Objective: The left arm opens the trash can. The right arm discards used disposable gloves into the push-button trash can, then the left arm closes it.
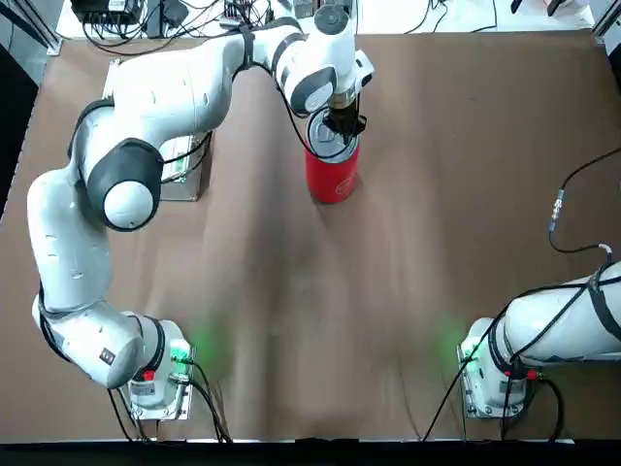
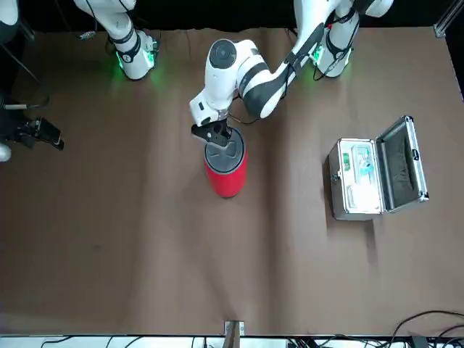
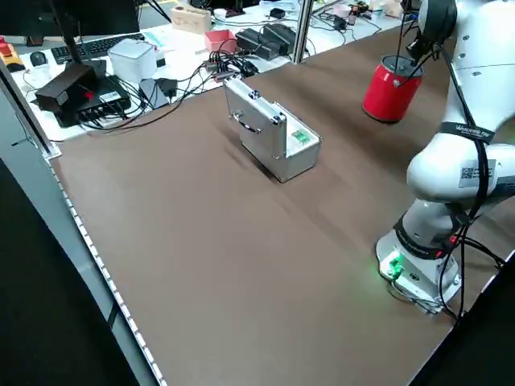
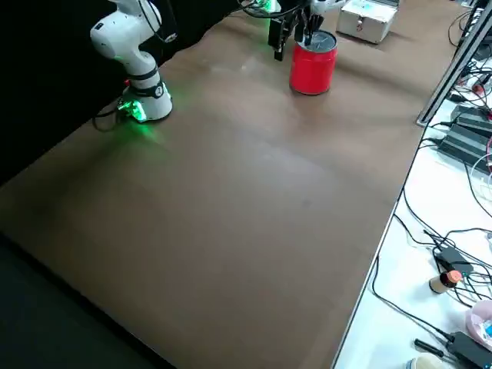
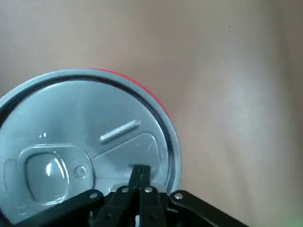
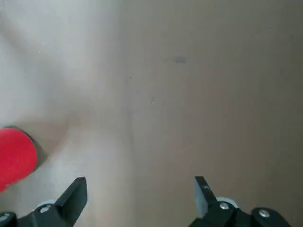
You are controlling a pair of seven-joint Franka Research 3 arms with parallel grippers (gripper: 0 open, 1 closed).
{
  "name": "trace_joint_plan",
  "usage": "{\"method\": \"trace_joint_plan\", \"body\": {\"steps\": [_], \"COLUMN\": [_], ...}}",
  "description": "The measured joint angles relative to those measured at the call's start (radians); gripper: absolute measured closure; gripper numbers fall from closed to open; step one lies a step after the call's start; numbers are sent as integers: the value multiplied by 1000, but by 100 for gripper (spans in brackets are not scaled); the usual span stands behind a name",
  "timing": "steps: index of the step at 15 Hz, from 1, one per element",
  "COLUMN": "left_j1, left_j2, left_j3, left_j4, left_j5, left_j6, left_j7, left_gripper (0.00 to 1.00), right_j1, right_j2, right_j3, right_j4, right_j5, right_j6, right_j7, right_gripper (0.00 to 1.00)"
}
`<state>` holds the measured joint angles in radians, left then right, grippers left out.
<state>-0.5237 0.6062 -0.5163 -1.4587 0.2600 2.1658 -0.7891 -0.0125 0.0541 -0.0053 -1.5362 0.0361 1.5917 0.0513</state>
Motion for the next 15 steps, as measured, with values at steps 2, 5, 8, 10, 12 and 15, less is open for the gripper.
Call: {"method": "trace_joint_plan", "body": {"steps": [2, 5, 8, 10, 12, 15], "left_j1": [-3, -15, -24, -25, -25, -24], "left_j2": [0, 0, 0, 0, 0, 0], "left_j3": [0, 0, 0, 0, 2, 5], "left_j4": [2, 11, 15, 16, 16, 17], "left_j5": [1, 5, 9, 12, 13, 14], "left_j6": [-9, -36, -50, -51, -51, -51], "left_j7": [-2, -3, -5, -5, -5, -5], "left_gripper": [99, 99, 99, 99, 99, 99], "right_j1": [0, 0, 0, 0, 0, 0], "right_j2": [0, 0, 0, 0, 0, 0], "right_j3": [0, 0, 0, 0, 0, 0], "right_j4": [0, -1, -1, -2, -2, -2], "right_j5": [0, 0, 0, 0, 0, 0], "right_j6": [0, 0, 0, 0, 0, 0], "right_j7": [0, 0, 0, 0, 0, 0], "right_gripper": [1, 1, 0, 0, 0, 0]}}
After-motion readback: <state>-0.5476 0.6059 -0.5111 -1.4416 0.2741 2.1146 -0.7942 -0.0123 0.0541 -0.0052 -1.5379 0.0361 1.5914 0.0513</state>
